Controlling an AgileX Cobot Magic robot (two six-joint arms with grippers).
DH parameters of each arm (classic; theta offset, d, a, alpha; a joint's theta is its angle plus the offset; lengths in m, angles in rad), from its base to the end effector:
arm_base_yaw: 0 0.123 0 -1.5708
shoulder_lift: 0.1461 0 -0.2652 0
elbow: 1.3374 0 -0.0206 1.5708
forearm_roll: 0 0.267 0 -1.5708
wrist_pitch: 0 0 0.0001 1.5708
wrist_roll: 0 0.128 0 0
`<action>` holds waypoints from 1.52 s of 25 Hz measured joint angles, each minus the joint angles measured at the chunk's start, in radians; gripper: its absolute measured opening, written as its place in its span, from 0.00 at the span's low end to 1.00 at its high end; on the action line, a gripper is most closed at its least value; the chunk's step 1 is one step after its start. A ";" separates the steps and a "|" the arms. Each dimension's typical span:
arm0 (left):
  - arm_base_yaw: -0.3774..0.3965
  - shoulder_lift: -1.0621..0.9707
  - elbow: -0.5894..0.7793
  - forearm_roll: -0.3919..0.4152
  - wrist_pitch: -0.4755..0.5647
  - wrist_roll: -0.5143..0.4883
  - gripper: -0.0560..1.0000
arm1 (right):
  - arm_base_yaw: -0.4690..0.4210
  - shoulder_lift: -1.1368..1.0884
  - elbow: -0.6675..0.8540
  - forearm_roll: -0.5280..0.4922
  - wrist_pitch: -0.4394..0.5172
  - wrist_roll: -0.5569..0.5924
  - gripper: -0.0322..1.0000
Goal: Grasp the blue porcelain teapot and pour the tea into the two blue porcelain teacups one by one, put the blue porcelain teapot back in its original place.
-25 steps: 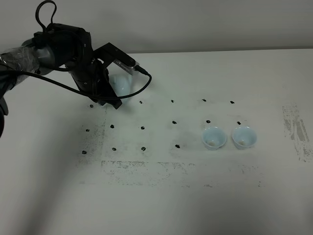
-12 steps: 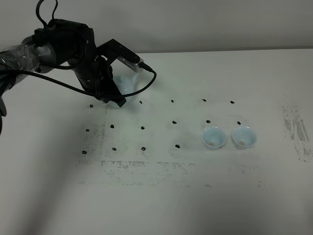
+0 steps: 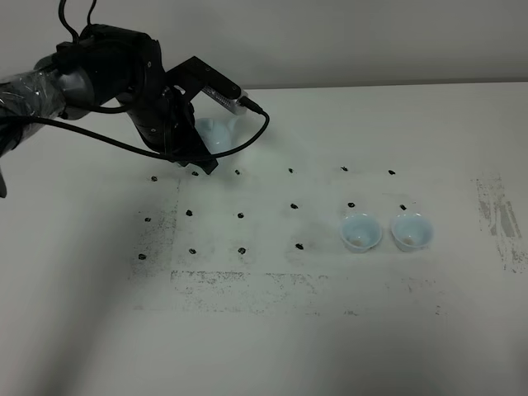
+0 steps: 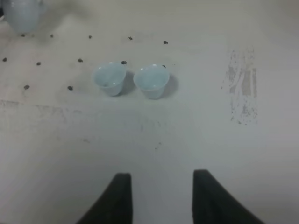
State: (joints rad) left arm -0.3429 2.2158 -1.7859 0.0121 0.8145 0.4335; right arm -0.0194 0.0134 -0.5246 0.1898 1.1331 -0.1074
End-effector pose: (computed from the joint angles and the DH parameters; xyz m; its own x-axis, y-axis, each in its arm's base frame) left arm 0.4697 -0.1665 0.1219 -0.6372 0.6815 -0.3600 0.6696 0.7208 0.1792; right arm 0.0565 0.0208 0.2690 -0.4998 -0.0161 -0.8660 -0.1416 0.9879 0.0634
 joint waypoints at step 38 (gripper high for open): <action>-0.167 -0.006 -0.037 -0.580 -0.388 1.421 0.09 | 0.000 0.000 0.000 0.035 -0.002 0.000 0.32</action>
State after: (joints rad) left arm -0.5096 2.2094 -1.8227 -0.5676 0.4265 1.8549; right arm -0.0194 0.0134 -0.5246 0.2246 1.1311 -0.1074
